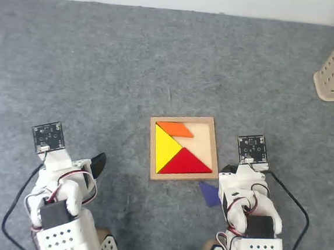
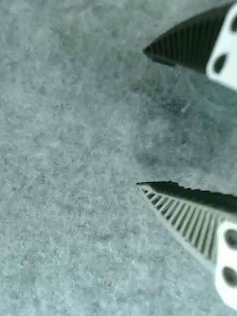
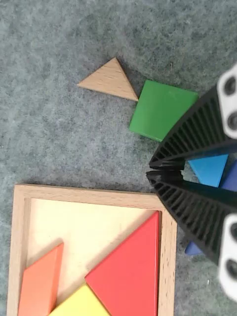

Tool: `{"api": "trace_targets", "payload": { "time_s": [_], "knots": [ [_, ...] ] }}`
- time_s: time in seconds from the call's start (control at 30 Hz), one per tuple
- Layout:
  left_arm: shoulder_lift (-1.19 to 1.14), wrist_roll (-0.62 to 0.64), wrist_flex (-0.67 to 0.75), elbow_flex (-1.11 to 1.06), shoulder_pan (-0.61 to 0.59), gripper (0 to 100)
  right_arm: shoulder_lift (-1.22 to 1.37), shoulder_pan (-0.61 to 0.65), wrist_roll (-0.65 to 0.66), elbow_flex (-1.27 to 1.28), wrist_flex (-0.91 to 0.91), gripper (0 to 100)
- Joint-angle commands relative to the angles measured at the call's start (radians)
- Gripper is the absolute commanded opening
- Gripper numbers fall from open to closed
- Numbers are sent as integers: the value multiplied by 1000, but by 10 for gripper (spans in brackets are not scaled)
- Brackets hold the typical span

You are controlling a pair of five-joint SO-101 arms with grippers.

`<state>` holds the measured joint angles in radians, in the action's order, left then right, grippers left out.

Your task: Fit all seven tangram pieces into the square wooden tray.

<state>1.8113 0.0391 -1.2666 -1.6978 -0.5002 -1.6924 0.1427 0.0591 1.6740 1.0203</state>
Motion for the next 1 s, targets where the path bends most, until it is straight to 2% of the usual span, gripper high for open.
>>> {"api": "trace_targets", "payload": {
  "time_s": [0.0,0.97],
  "knots": [
    [12,-2,2,13,2,354,-19,-16,0,15,19,9],
    [12,-2,2,13,2,354,-27,-16,0,15,35,9]
  ]
}}
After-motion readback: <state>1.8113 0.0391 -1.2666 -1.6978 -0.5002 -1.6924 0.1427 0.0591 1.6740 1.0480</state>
